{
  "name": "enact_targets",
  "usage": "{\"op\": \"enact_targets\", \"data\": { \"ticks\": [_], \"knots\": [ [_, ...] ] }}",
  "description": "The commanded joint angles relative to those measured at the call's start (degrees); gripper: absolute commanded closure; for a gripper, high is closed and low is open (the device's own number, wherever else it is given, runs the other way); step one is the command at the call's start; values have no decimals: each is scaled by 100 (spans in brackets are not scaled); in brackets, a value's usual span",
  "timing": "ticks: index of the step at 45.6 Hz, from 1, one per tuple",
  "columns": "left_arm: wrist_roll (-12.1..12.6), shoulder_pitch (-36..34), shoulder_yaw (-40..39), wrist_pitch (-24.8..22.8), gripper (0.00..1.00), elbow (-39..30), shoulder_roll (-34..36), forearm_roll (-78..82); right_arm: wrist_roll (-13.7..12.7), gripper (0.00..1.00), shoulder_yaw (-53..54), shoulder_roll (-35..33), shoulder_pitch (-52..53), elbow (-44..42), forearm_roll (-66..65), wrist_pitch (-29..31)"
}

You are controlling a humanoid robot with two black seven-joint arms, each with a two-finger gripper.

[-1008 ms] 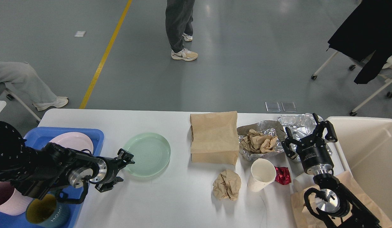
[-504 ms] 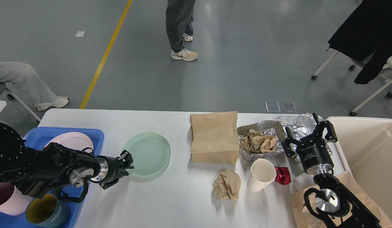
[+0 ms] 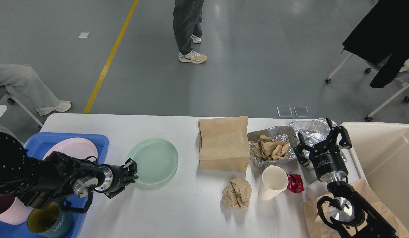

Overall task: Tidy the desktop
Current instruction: 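Grip the green plate rim with the left gripper and lift it, then carry the green plate and stack it on the pink plate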

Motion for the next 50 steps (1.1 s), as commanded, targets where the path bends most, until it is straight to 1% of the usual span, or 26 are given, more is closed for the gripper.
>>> {"op": "enact_targets", "data": {
  "ticks": [1,4,14,24,29,32,35,38,45,50],
  "knots": [
    [5,68,-2,8,87,53,-24,4,0,0,0,0,-1,0,0,0],
    [5,77,-2,8,89,71,-33,-5,0,0,0,0,-1,0,0,0],
    [-4,77,-2,-19,100,80,-59,4,0,0,0,0,-1,0,0,0],
    [5,-80,-19,-97,100,-43,-15,4,0,0,0,0,-1,0,0,0],
    [5,-484,42,-230,100,-368,116,-5,0,0,0,0,-1,0,0,0],
    [5,-704,86,-238,100,-693,318,-5,0,0,0,0,-1,0,0,0],
    [14,-1020,139,-230,100,-1070,477,-5,0,0,0,0,-1,9,0,0],
    [14,-1503,419,-230,100,-1518,643,-5,0,0,0,0,-1,0,0,0],
    [22,-2839,1254,-256,100,-2564,1004,12,0,0,0,0,-1,0,0,0],
    [119,-3989,1852,-422,100,-3390,1364,13,0,0,0,0,-1,0,0,0]
  ]
}}
